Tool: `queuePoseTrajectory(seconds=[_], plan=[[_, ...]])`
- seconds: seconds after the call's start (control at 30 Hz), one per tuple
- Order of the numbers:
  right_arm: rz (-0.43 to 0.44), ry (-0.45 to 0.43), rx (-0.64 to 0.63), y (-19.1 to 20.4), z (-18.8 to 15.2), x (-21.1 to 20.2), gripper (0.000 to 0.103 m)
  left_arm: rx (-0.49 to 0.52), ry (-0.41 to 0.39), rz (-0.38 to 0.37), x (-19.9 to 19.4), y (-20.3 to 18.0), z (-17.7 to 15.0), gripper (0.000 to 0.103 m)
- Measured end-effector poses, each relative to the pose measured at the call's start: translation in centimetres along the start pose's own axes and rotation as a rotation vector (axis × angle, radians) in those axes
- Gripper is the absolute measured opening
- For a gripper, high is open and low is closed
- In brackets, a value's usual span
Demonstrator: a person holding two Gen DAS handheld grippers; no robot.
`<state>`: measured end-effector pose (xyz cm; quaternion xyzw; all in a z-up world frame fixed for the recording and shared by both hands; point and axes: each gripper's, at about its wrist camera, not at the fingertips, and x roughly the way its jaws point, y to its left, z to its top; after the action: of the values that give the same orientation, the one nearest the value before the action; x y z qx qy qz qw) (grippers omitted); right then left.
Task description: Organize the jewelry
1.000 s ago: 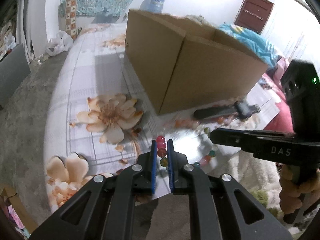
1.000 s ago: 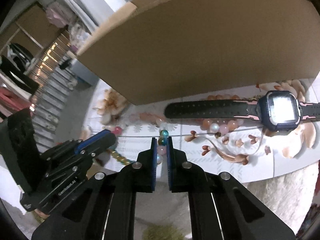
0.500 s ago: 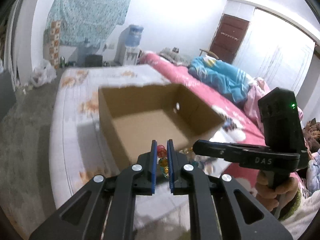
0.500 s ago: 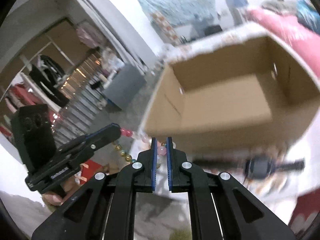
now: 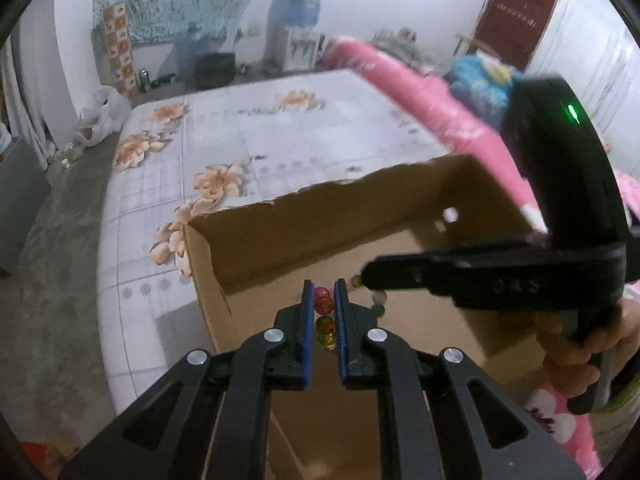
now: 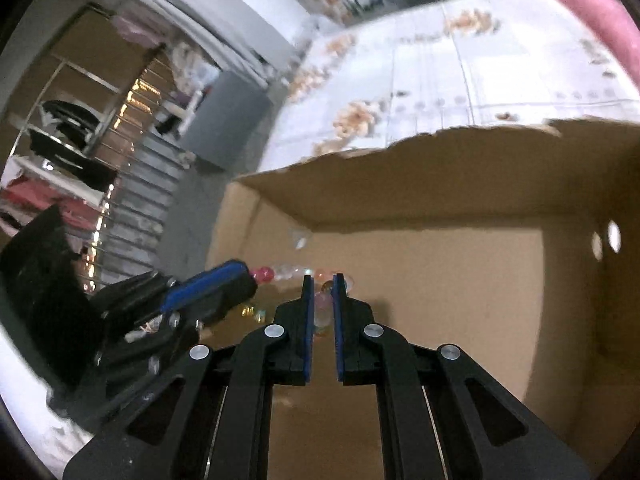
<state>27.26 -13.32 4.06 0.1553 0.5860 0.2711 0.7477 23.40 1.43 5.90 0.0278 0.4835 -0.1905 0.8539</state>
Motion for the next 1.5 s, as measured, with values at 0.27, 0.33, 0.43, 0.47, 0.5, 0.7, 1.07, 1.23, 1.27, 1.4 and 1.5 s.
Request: queuePoseTrajectory(seconds=[0.27, 0.33, 0.43, 0.47, 0.5, 0.7, 1.07, 1.23, 1.27, 1.4, 1.5], plan=[[0.002, -0.005, 0.004, -1.4, 0.8, -0.2, 0.016, -0.014, 0.005, 0.044, 0.6, 1.0, 0.4, 0.028], [-0.002, -0.027, 0.005, -1.6, 0.9, -1.0, 0.016, -0.020, -0.037, 0.053, -0.6, 1.2, 0.3, 0.035], [-0.004, -0.072, 0.006, -1.7, 0.9, -2.8, 0.017, -0.038, -0.085, 0.049, -2.3, 1.5, 0.0, 0.048], [-0.005, -0.092, 0.004, -1.6, 0.7, -3.6, 0.018, -0.042, -0.098, 0.049, -2.7, 1.6, -0.1, 0.053], [-0.009, -0.109, 0.001, -1.5, 0.6, -4.1, 0.020, -0.046, -0.113, 0.048, -3.4, 1.6, -0.4, 0.055], [-0.031, -0.257, -0.025, -0.9, -2.9, -9.6, 0.030, -0.050, -0.201, 0.047, -7.3, 1.6, -2.5, 0.074], [0.020, -0.477, 0.023, -2.9, -15.6, -17.8, 0.051, -0.104, -0.300, 0.034, -12.0, 2.7, -11.5, 0.089], [-0.010, -0.488, 0.131, -5.1, -20.4, -17.0, 0.054, -0.128, -0.255, -0.004, -11.1, 3.2, -16.6, 0.092], [-0.028, -0.479, 0.158, -5.6, -21.3, -16.3, 0.054, -0.125, -0.228, -0.007, -10.3, 3.0, -17.9, 0.092], [-0.149, -0.439, 0.210, -6.8, -24.0, -14.2, 0.054, -0.105, -0.123, 0.026, -7.2, 2.0, -20.6, 0.092], [-0.209, -0.408, 0.239, -7.4, -24.6, -12.7, 0.054, -0.096, -0.047, 0.012, -4.6, 0.9, -21.7, 0.092]])
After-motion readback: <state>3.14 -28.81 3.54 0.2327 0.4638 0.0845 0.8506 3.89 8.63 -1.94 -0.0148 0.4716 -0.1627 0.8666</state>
